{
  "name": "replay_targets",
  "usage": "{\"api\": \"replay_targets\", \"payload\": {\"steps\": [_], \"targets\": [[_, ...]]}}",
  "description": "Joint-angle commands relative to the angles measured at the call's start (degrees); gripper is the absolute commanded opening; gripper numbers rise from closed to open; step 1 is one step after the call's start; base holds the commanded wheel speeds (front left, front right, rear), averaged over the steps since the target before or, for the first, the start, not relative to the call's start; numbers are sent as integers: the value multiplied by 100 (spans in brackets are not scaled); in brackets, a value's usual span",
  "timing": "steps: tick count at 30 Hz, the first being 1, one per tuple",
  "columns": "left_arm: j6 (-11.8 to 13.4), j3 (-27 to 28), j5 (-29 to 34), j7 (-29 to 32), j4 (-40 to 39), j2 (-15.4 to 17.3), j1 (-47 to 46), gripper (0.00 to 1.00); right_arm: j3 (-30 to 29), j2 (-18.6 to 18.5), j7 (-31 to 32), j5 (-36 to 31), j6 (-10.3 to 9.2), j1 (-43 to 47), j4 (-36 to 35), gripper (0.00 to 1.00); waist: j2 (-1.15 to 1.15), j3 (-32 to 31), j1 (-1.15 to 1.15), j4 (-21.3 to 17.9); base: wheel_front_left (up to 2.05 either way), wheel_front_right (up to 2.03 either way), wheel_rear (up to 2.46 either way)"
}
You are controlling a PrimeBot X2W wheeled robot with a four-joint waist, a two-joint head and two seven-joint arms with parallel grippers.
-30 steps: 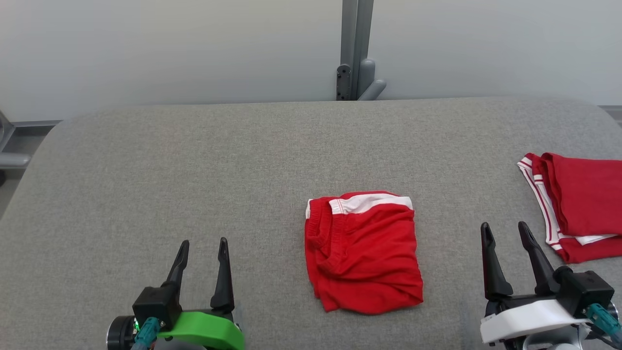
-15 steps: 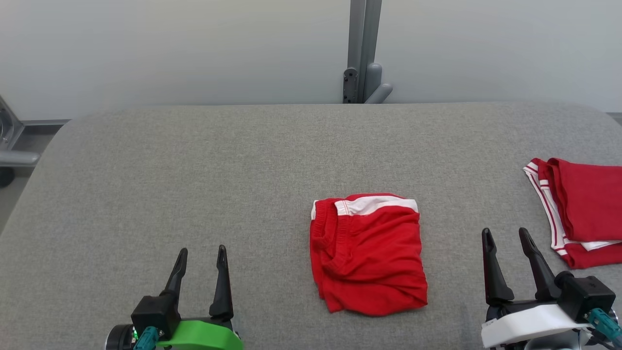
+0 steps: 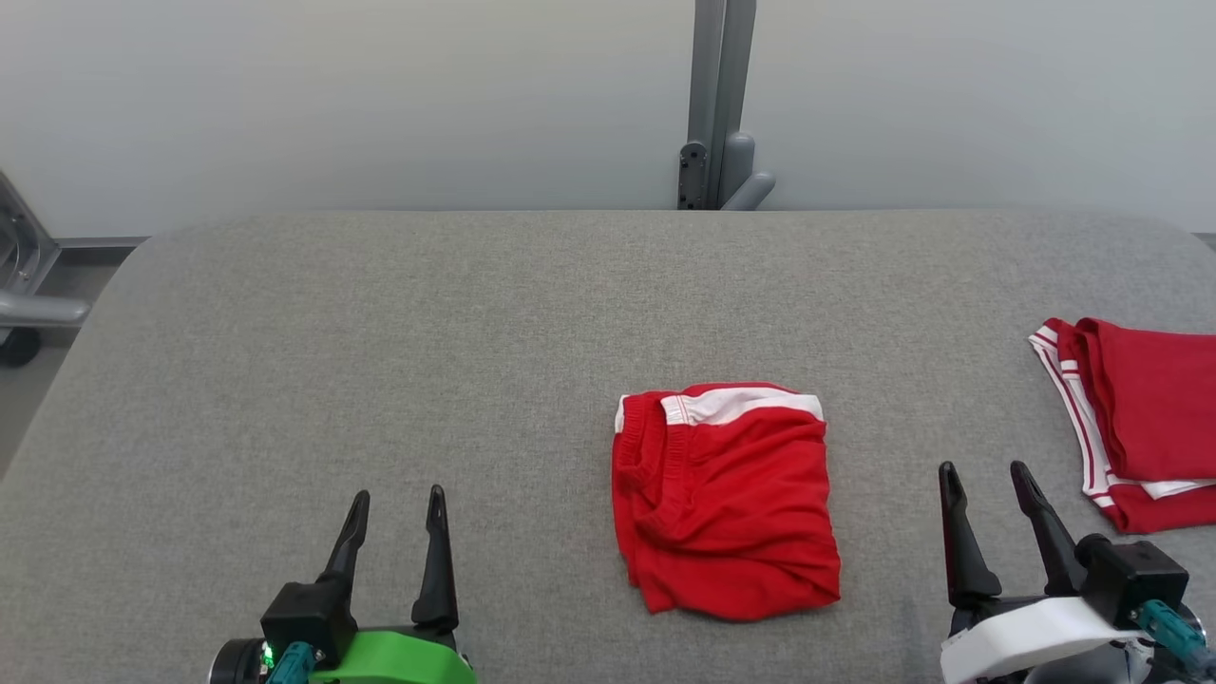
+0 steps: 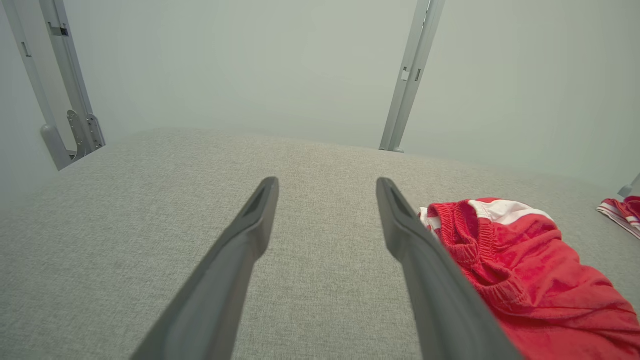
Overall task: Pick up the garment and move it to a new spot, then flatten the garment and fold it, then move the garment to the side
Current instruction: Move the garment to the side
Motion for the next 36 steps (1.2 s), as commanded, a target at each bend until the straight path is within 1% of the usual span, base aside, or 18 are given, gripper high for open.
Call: {"api": "replay_targets", "payload": {"steps": [1, 6, 10, 12, 14, 15, 20, 26, 29, 33, 36], "targets": [[-21, 6, 66, -1, 17, 7, 87, 100, -33, -13, 72, -87, -1, -21, 48, 100, 0, -4, 0, 10, 0, 0, 0], [-33, -48, 51, -1, 59, 3, 60, 100, -54, -12, 612, -175, -1, -310, 353, 100, 0, -3, 0, 89, 0, 0, 0], [-38, -98, 38, -1, 103, 0, 29, 100, -24, -73, 1246, 86, -1, -633, 662, 100, 0, 14, 0, 190, 0, 0, 0], [-38, -110, 22, -1, 121, -2, 14, 100, 10, -143, 1600, 345, -1, -811, 811, 100, 0, 28, 0, 243, 0, 0, 0], [-46, -135, 14, -1, 134, -3, -7, 100, 76, -305, 1925, 531, -1, -985, 944, 100, 0, 49, 0, 309, 0, 0, 0], [-47, -148, 9, -1, 149, -3, -32, 100, 165, -413, 2249, 753, -1, -1136, 1107, 100, 0, 72, 0, 374, 0, 0, 0], [-53, -192, 14, -1, 186, -5, -112, 100, 357, -695, 2878, 1358, -1, -1499, 1547, 100, 0, 142, 0, 562, 0, 0, 0], [-47, -222, 21, -1, 218, -6, -168, 100, 470, -801, 3318, 2036, 0, -1832, 2194, 100, 0, 237, 0, 809, 0, 0, 0], [-51, -228, 31, -1, 225, -6, -189, 100, 519, -813, 3422, 2279, -1, -1994, 2539, 100, 0, 295, 0, 908, 0, 0, 0], [-59, -226, 39, -1, 224, -7, -242, 100, 657, -853, 3466, 2429, 0, -2209, 2976, 100, 0, 384, 0, 1002, 0, 0, 0], [-62, -221, 42, -1, 223, -7, -250, 100, 733, -870, 3491, 2506, -1, -2308, 3175, 100, 0, 416, 0, 1033, 0, 0, 0]]}}
